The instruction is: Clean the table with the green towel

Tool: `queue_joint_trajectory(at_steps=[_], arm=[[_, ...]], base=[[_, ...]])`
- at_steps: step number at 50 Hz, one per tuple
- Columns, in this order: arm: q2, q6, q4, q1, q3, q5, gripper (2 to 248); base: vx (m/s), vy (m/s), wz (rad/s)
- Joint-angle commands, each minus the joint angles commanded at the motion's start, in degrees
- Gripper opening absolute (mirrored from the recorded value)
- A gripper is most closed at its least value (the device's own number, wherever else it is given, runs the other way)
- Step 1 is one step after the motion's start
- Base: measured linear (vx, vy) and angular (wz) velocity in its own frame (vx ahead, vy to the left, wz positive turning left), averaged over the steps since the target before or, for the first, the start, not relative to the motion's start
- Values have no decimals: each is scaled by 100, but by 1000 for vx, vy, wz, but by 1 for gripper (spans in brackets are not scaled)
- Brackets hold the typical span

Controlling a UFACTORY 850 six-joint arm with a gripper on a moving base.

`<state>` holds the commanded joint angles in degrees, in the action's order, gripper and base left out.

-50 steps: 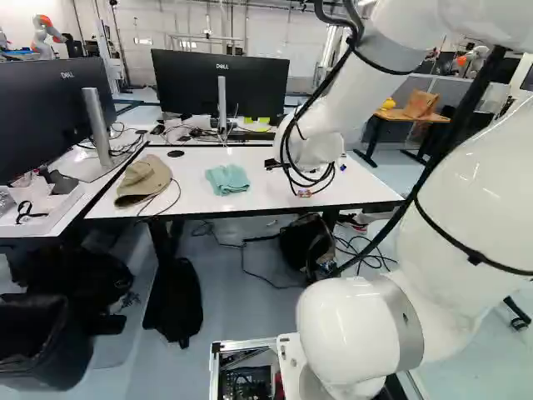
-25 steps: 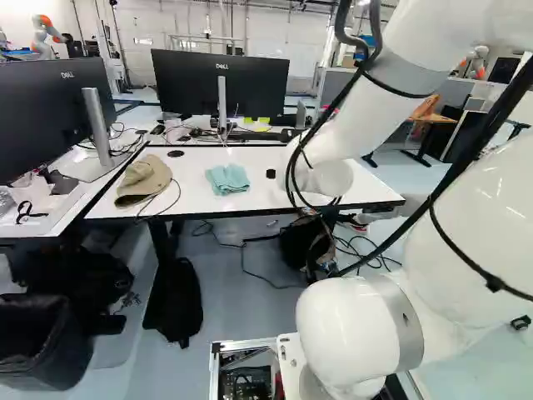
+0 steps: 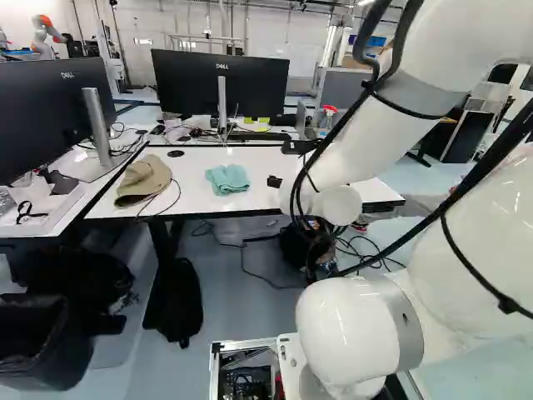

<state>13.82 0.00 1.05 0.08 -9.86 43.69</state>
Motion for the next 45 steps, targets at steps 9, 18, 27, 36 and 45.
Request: queue_joint_trajectory(at_steps=[9, 18, 27, 36, 45], arm=[[79, 0, -38, -3, 177, 230, 247], [141, 0, -68, -5, 314, 408, 247], [185, 0, -89, -7, 411, 534, 247], [211, 0, -101, -8, 469, 609, 247], [218, 0, -105, -8, 486, 631, 247]], base=[[0, 0, 0], [0, 0, 0], [0, 0, 0], [0, 0, 0], [0, 0, 0]])
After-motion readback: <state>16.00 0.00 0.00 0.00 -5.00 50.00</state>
